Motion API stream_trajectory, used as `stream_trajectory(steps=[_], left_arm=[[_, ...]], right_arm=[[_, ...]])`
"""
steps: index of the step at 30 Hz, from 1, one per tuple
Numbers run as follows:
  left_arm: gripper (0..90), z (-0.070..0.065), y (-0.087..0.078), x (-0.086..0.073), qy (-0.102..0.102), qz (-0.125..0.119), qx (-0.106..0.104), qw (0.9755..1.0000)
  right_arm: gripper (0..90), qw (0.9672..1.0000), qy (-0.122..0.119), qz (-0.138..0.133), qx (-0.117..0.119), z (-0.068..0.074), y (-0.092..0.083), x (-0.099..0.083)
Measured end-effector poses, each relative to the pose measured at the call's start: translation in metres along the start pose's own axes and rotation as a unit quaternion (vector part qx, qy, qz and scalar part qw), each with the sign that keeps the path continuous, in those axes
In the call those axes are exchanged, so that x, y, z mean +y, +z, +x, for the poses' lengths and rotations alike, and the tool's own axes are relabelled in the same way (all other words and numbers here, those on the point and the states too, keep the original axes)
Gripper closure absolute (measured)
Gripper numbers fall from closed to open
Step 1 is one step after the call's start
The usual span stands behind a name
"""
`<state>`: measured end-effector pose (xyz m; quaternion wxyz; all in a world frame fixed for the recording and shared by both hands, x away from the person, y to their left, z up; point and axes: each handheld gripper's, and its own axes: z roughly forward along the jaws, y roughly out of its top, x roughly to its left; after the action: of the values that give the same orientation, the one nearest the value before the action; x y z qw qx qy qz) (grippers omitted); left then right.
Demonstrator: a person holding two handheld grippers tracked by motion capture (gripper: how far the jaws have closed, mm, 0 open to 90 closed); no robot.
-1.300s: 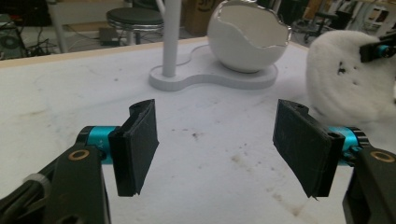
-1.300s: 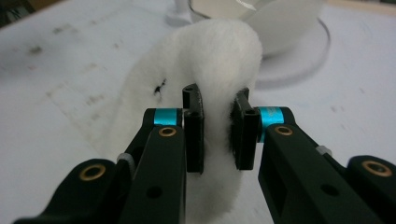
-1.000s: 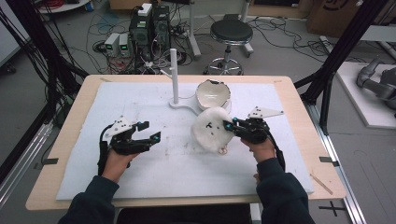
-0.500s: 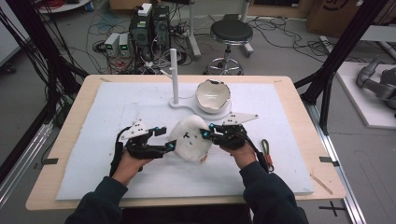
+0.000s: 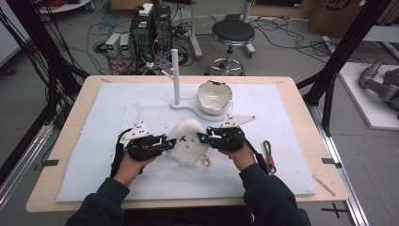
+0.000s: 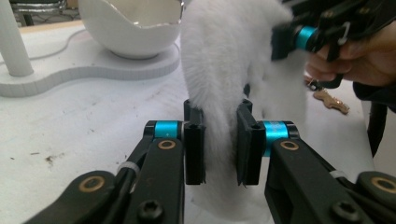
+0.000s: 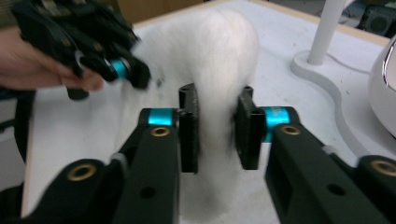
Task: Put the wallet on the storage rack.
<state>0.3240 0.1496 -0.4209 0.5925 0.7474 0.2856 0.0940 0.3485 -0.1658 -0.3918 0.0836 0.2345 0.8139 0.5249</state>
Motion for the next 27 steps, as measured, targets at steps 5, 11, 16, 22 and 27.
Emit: stream_trajectory(steps=[5, 11, 16, 22, 27], left_arm=[[78.4, 0.004, -0.010, 0.003, 0.014, -0.026, -0.031, 0.9991], [78.3, 0.005, -0.015, 0.006, 0.021, -0.032, -0.058, 0.9976], [78.2, 0.007, -0.014, 0.005, 0.017, -0.022, -0.053, 0.9982], [57.5, 0.016, -0.016, 0.003, -0.026, -0.013, 0.024, 0.9993], [49.2, 0.029, -0.033, 0.001, -0.054, -0.045, 0.070, 0.9951]], right_arm=[[38.7, 0.9992, 0.002, 0.038, 0.011, -0.012, 0.008, -0.006], [33.8, 0.9972, 0.029, 0.028, 0.062, -0.020, 0.017, -0.009], [64.9, 0.9928, 0.019, 0.019, 0.117, -0.018, 0.017, -0.007], [75.7, 0.9980, -0.018, 0.013, 0.059, -0.019, 0.013, 0.000], [75.6, 0.9997, -0.024, -0.004, 0.002, -0.032, 0.001, 0.009]])
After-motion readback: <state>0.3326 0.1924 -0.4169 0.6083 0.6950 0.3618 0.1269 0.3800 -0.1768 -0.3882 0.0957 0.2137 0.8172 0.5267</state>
